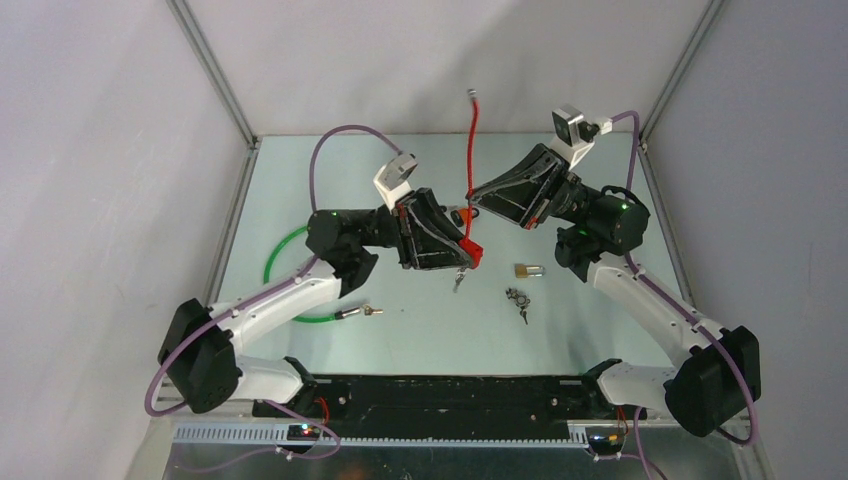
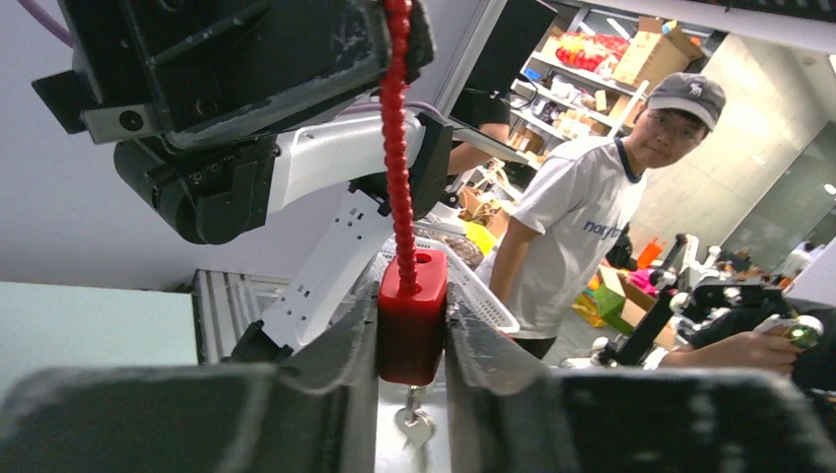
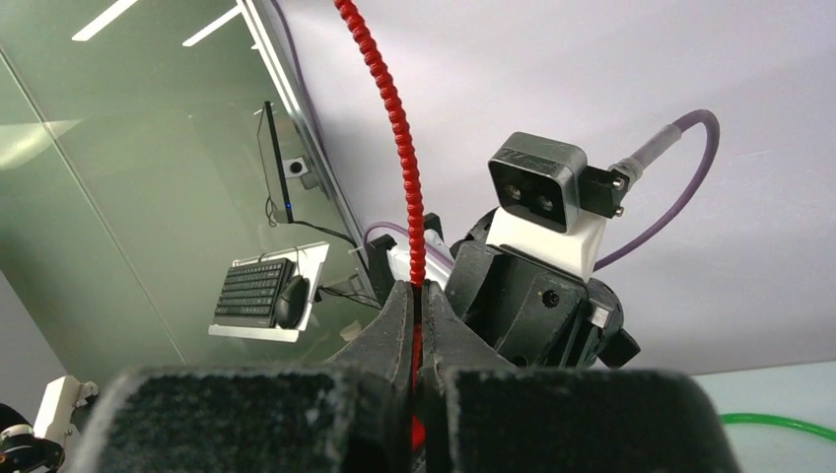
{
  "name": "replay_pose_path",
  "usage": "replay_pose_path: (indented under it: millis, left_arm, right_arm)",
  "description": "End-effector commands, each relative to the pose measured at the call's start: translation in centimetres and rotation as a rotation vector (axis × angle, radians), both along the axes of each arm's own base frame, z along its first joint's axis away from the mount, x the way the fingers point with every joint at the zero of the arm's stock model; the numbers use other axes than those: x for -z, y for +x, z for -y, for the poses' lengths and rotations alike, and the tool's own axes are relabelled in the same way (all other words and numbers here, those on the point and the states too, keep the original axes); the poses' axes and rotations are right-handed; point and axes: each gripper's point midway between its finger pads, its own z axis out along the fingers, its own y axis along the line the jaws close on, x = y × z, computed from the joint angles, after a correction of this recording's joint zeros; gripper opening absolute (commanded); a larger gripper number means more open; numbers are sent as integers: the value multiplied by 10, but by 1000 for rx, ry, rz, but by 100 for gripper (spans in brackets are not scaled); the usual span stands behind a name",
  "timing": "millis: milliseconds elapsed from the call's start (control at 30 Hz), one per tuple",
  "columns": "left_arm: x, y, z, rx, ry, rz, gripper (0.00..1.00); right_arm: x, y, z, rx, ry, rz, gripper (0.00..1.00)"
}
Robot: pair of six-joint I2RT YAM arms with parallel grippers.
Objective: Lock with the key
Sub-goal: Pick up the lock from the center of the board, then lock the lock.
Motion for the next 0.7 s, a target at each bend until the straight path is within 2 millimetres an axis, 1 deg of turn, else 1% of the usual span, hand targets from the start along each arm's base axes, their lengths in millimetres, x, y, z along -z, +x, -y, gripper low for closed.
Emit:
replay_pose_path:
  millis: [0, 33, 67, 100, 200, 233, 267, 300, 333, 367, 400, 433, 467, 500, 533, 567, 600, 633, 667]
  left_arm:
    - [-22, -9, -5, 10, -67, 72, 18]
    - [-22, -7, -5, 8, -66, 71, 7]
    - [-23, -6, -5, 4, -68, 69, 4]
    - [-22, -4, -5, -1, -68, 64, 1]
    - [-18, 7, -6, -37, -63, 40, 0]
    - [-16, 10, -7, -47, -60, 35, 0]
    - [-9, 18, -10, -71, -48, 21, 0]
    - [-7, 21, -13, -90, -46, 25, 0]
    - [-1, 29, -19, -130, -37, 17, 0]
    - [5, 36, -21, -164, -20, 15, 0]
    - [11, 44, -29, -216, -12, 6, 0]
    - [21, 53, -30, -261, 20, 3, 0]
    - [24, 61, -37, -339, 18, 55, 0]
    - [40, 75, -36, -393, 95, -4, 0]
    - [41, 80, -40, -474, 110, 91, 0]
    - [59, 96, -41, -555, 215, 27, 0]
    - [61, 100, -45, -628, 247, 119, 0]
    - [78, 111, -51, -698, 347, 71, 0]
    - [91, 112, -57, -730, 418, 91, 0]
  right_arm:
    - [-15, -9, 5, -6, 47, 50, 0]
    - [-14, -9, 4, -8, 43, 49, 0]
    - [-13, -8, 4, -9, 38, 48, 0]
    - [-11, -8, 3, -8, 33, 44, 0]
    - [-6, -5, 3, 10, 13, 35, 1]
    - [2, 4, 0, 38, -16, 18, 15]
    - [2, 4, 2, 63, -20, 17, 25]
    - [18, 20, -2, 118, -73, -31, 47]
    - [17, 24, 3, 167, -72, -48, 65]
    - [32, 39, 5, 245, -131, -92, 71]
    - [53, 50, 4, 277, -205, -172, 79]
    - [53, 54, 11, 358, -216, -130, 81]
    - [73, 62, 12, 393, -284, -194, 83]
    - [73, 64, 20, 468, -298, -147, 84]
    - [87, 68, 23, 496, -351, -187, 84]
    - [87, 69, 31, 561, -360, -153, 85]
    - [98, 72, 37, 595, -405, -160, 84]
    - [96, 70, 44, 633, -405, -154, 84]
    - [100, 69, 53, 668, -429, -161, 83]
